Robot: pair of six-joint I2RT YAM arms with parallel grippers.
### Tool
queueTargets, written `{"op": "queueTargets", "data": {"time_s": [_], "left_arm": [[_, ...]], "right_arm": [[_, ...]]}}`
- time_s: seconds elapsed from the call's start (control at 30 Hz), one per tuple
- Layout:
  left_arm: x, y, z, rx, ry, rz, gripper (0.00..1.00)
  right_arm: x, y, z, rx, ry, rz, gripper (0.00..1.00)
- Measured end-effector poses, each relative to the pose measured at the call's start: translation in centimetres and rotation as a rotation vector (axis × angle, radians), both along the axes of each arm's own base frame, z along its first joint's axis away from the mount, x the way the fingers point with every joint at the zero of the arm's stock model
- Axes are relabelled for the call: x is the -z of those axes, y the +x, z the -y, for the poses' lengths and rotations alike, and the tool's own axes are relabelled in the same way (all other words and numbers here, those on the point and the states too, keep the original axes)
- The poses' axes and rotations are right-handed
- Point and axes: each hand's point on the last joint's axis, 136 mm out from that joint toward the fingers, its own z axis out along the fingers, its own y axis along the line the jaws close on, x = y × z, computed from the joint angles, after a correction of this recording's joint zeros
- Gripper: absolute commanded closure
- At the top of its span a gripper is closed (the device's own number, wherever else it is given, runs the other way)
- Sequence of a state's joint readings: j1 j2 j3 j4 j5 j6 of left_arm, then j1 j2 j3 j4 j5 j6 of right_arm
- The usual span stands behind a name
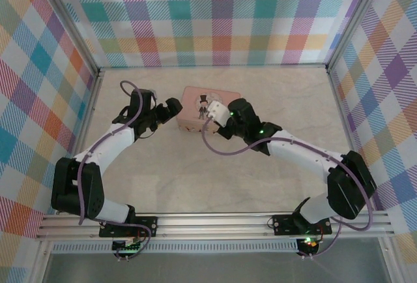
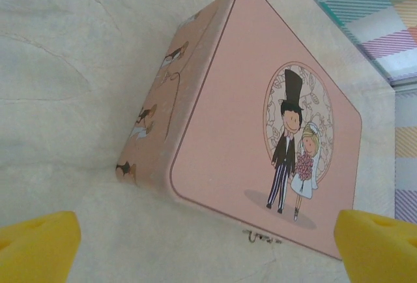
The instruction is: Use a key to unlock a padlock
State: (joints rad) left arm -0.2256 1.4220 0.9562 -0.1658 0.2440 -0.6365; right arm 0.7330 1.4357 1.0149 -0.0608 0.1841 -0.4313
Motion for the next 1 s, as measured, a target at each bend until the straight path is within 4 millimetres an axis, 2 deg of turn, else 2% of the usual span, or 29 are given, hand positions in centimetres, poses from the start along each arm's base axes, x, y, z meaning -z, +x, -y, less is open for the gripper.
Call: {"op": "queueTargets", "data": {"time_s": [0.23, 0.43, 0.57, 0.73, 1.0], "left_arm": [[-1.1, -1.9, -0.6, 0.027, 0.039, 0.026, 0.00], [-0.3, -4.2, -1.3, 0.042, 0.077, 0.002, 0.00], [0.9, -4.9, -1.6, 0.040, 0.092, -0.026, 0.00], [2.4, -5.7, -1.8, 0.037, 0.092, -0.062, 0.00], [2.3, -5.8, -1.8, 0.033, 0.085, -0.051, 0.00]], "right_arm": [[1.1, 1.5, 7.4, 0.322, 0.094, -0.173, 1.00], [4.2, 1.0, 14.2, 0.636, 0.139, -0.401, 1.00], [6.6, 0.4, 17.4, 0.790, 0.143, -0.524, 1.00], [10.0, 0.4, 19.1, 0.883, 0.103, -0.649, 1.00], [13.9, 1.4, 19.7, 0.944, 0.048, -0.756, 1.00]]}}
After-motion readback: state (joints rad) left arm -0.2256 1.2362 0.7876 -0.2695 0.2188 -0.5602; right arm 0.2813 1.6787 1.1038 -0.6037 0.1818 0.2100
